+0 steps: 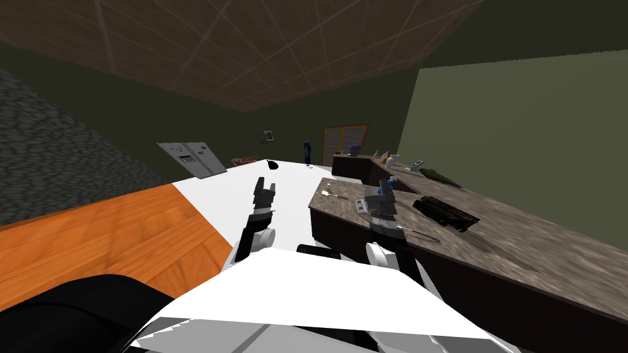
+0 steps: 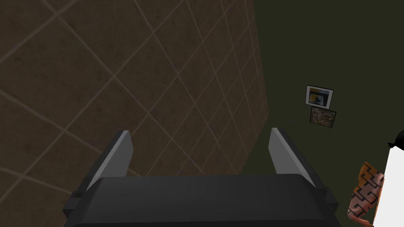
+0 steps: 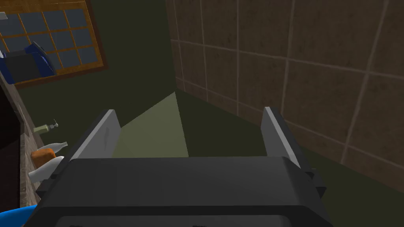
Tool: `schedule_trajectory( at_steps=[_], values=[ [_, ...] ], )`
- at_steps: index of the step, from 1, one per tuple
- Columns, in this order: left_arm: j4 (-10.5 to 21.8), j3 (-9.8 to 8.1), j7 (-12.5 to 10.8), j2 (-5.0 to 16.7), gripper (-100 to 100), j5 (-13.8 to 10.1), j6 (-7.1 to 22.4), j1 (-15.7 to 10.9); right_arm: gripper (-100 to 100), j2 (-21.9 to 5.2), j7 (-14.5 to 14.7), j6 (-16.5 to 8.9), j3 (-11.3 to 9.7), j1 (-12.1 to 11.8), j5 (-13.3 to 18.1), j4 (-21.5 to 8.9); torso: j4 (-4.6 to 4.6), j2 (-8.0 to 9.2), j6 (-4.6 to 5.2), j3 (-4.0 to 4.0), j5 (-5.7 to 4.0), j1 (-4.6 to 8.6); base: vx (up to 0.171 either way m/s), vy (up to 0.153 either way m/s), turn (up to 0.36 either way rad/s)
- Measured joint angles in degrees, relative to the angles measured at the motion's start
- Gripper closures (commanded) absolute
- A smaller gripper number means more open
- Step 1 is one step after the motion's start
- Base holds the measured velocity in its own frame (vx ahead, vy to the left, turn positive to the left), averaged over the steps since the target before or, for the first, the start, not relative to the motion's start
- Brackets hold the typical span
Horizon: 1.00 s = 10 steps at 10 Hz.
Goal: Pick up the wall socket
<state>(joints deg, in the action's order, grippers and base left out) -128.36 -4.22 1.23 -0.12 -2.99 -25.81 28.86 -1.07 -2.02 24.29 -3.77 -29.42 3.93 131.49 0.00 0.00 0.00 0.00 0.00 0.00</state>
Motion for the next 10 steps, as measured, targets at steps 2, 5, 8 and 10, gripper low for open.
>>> schedule_trajectory(
  at_steps=[2,5,8,10],
  values=[
    [0.0,0.0,0.0,0.0,0,0.0,0.0,0.0,-100,-2.9,1.4,-1.3,-0.6,-0.2,1.7,-0.1,-0.01,0.06,0.01,-0.03,-0.03,0.13,-0.019,-0.038,-0.038],
    [0.0,-0.01,0.0,0.0,0,0.0,0.0,0.0,-100,-8.0,4.2,-4.3,-0.6,0.6,4.6,-1.3,-0.01,0.06,0.0,-0.03,-0.06,0.25,-0.015,-0.05,-0.021],
    [0.0,0.0,0.0,0.0,0,0.0,0.0,0.0,-100,-12.6,7.2,-6.9,-1.0,1.4,7.4,-2.4,-0.01,0.05,0.0,-0.03,-0.04,0.19,-0.014,-0.036,-0.015],
    [0.0,0.0,0.0,0.0,0,0.0,0.0,0.0,-100,-15.9,8.9,-8.6,-1.0,2.1,8.9,-3.3,-0.01,0.06,0.0,-0.04,-0.04,0.16,-0.014,-0.032,-0.005]
  ],
)
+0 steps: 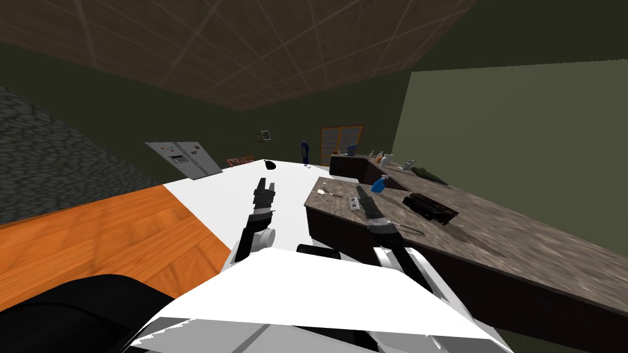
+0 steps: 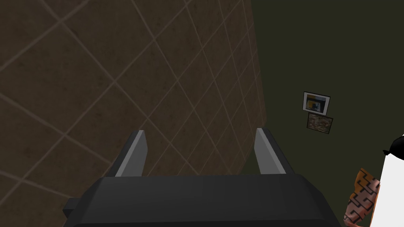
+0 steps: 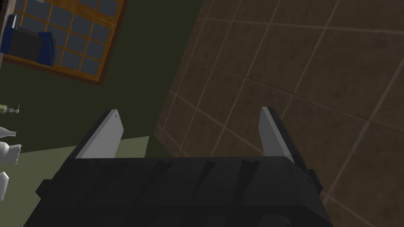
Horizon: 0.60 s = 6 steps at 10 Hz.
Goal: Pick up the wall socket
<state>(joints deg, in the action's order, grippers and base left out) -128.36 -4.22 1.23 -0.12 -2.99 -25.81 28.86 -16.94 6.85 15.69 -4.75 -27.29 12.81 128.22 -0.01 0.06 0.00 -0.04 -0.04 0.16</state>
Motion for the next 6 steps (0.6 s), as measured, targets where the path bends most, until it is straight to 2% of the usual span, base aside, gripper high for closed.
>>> schedule_trajectory(
  at_steps=[3,6],
  values=[
    [0.0,0.0,0.0,0.0,0,0.0,0.0,0.0,-100,-3.7,2.8,-1.3,-0.4,-0.3,2.2,-0.9,0.0,-0.03,0.0,0.01,0.0,-0.02,-0.008,-0.034,0.0],
    [0.0,0.0,0.0,0.0,0,0.0,0.0,0.0,-100,-8.4,6.0,-4.2,-1.1,0.5,4.9,-1.8,0.01,-0.02,0.0,0.01,0.0,0.0,-0.011,-0.034,0.007]
  ],
)
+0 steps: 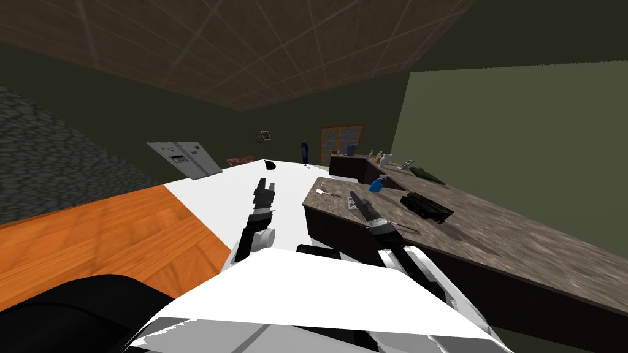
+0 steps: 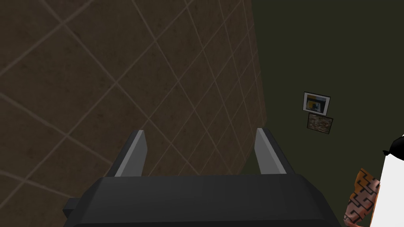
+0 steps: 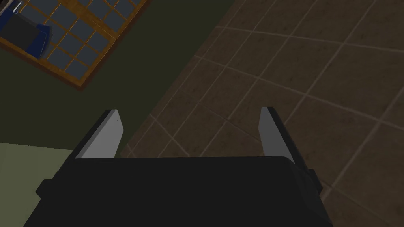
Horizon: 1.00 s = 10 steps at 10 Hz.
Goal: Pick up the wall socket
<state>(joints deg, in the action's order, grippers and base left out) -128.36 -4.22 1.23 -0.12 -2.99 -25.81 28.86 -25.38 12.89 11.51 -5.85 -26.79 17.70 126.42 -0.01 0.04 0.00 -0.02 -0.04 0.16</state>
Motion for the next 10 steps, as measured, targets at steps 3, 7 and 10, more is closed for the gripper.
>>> schedule_trajectory(
  at_steps=[3,7,10],
  values=[
    [0.0,0.0,0.0,0.0,0,0.0,0.0,0.0,-100,-4.0,3.4,-1.8,-0.7,0.1,2.4,-1.0,0.0,0.0,0.0,0.0,0.01,-0.04,-0.012,-0.033,0.021],
    [0.0,0.0,0.0,0.0,0,0.0,0.0,0.0,-100,-9.9,8.4,-4.8,-1.7,0.7,5.9,-2.6,0.0,-0.01,0.01,0.0,0.0,-0.04,-0.01,-0.032,0.026],
    [0.0,0.0,0.0,0.0,0,0.0,0.0,0.0,-100,-14.9,12.3,-7.3,-2.8,1.6,8.6,-3.9,0.0,-0.02,-0.01,0.01,0.01,-0.05,-0.009,-0.027,0.038]
  ],
)
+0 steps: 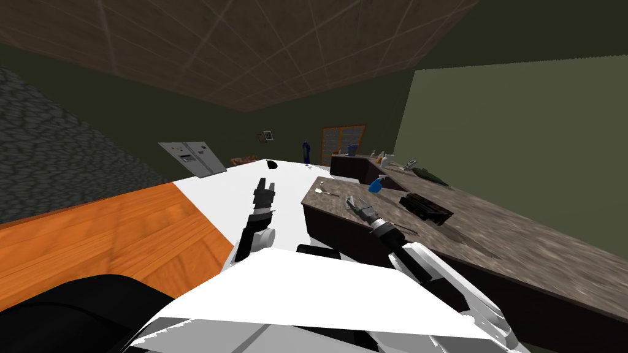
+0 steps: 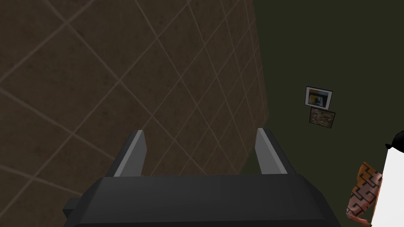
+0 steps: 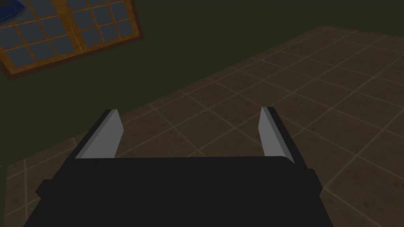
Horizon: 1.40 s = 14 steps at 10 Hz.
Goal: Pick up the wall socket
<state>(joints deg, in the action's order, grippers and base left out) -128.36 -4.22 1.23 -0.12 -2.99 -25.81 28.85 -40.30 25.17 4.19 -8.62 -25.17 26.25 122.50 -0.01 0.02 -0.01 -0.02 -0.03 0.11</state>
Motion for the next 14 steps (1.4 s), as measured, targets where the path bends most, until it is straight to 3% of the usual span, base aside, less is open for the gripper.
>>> schedule_trajectory(
  at_steps=[14],
  values=[
    [0.0,0.0,0.0,0.0,0,0.0,0.0,0.0,-100,-20.0,20.4,-7.8,-5.1,2.6,10.8,-7.2,0.01,-0.03,0.0,0.02,0.01,-0.06,-0.007,-0.022,0.069]
  ],
)
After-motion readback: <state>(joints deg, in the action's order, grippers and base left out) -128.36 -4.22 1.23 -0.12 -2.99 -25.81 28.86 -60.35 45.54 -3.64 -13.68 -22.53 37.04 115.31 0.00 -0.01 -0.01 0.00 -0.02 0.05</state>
